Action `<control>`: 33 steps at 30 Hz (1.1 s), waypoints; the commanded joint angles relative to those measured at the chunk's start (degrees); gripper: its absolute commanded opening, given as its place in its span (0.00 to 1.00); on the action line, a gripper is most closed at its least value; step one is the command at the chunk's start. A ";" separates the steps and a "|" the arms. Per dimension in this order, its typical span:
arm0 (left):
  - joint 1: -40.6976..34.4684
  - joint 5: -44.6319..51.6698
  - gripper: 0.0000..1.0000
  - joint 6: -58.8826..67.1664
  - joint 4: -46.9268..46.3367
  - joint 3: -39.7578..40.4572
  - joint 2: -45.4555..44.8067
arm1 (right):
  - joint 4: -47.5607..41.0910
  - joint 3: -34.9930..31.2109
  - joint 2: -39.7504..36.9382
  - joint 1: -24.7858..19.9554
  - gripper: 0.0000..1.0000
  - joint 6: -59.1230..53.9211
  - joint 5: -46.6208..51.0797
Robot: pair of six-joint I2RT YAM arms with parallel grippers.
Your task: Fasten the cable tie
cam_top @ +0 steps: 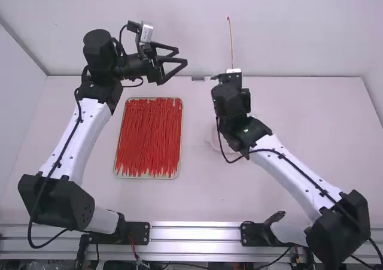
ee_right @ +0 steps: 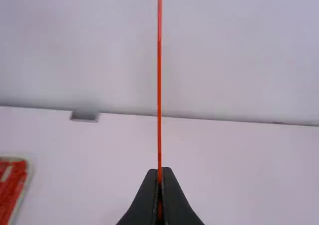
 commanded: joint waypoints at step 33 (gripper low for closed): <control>-6.86 -8.76 0.99 -20.37 13.05 1.16 -0.20 | -3.23 2.14 0.02 22.71 0.00 -5.86 39.87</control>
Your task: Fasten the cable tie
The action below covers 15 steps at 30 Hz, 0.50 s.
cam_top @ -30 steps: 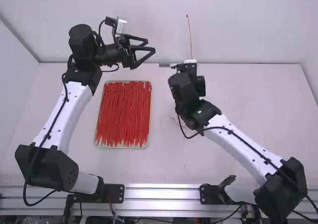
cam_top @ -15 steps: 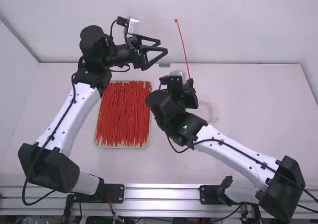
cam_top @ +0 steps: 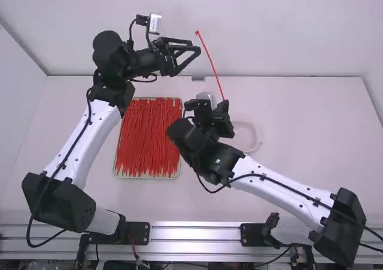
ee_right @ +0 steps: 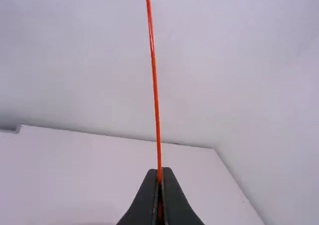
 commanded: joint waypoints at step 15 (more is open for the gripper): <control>-4.42 -7.32 0.72 -1.22 0.15 1.16 -0.20 | -0.17 2.12 0.02 0.87 0.00 -1.07 1.05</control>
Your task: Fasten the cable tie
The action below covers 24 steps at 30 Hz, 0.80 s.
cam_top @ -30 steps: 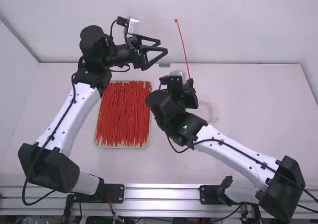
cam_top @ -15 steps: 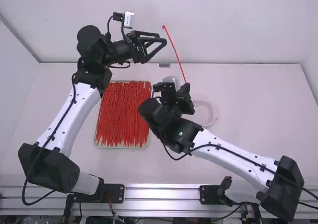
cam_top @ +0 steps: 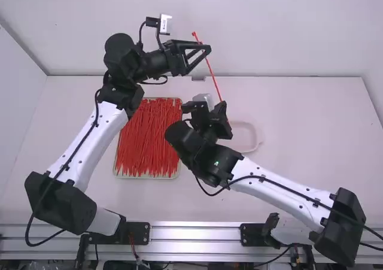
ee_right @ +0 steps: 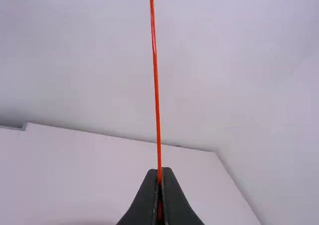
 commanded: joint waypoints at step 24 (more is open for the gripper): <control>-0.55 -1.33 0.01 0.52 -0.37 1.16 -0.20 | 0.02 2.12 0.02 0.09 0.00 0.11 0.76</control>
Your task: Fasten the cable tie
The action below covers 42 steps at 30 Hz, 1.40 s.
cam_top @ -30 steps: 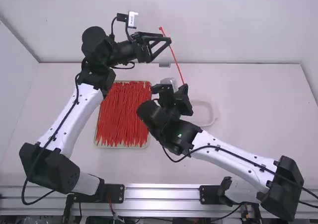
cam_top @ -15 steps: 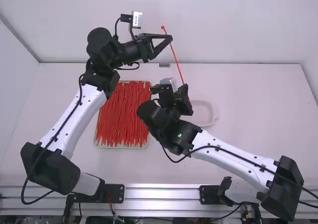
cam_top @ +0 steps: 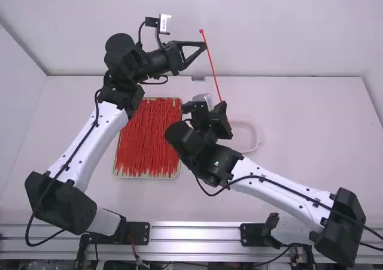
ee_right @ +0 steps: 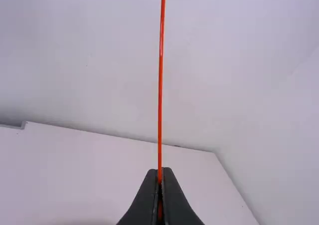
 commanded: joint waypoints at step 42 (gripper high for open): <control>2.89 -3.96 0.02 4.44 -3.74 1.16 -0.20 | 1.38 2.12 0.02 0.11 0.65 0.28 -5.20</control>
